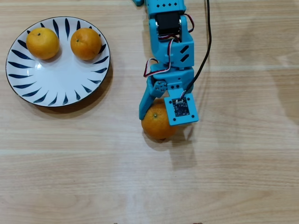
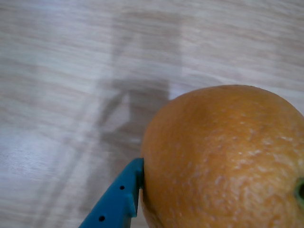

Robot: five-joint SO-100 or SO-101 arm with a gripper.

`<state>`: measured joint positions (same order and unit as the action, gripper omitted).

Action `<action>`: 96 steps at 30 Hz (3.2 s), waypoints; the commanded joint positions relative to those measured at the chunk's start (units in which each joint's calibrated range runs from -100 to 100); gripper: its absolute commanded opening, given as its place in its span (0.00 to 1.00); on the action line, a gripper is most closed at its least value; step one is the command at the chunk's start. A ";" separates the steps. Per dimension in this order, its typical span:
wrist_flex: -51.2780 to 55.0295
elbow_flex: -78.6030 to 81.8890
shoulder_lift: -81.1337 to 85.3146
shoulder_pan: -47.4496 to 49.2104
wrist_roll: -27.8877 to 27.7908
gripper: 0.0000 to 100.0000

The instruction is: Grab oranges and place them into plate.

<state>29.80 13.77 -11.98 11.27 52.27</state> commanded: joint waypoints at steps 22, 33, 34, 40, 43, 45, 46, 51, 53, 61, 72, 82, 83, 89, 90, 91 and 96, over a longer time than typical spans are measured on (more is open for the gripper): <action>43.64 -22.41 19.33 -34.34 -29.22 0.23; 38.74 -15.89 7.92 -38.69 -32.51 0.23; 38.74 -15.89 7.67 -38.61 -32.51 0.23; 39.09 -16.53 7.58 -37.72 -32.30 0.40; 39.51 -16.71 7.83 -37.24 -32.09 0.47; 39.69 -16.89 9.36 -36.75 -31.67 0.48; 39.86 -16.80 10.54 -36.59 -30.94 0.48; 46.13 -16.71 17.56 -35.63 -29.74 0.48; 48.28 -16.26 21.70 -34.34 -29.95 0.43; 46.05 0.31 44.77 -23.21 -36.69 0.05; 22.41 55.00 85.52 -9.17 -43.96 0.02; 31.26 77.90 111.72 -4.58 -46.15 0.02; 32.04 78.36 110.96 -4.50 -46.26 0.02; 33.67 81.80 111.72 -3.93 -46.47 0.02; 33.67 81.80 111.72 -3.85 -46.47 0.02; 33.67 81.80 111.72 -3.53 -46.47 0.02; 32.98 82.34 111.64 -2.00 -46.00 0.02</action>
<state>63.22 95.40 99.15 8.91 6.16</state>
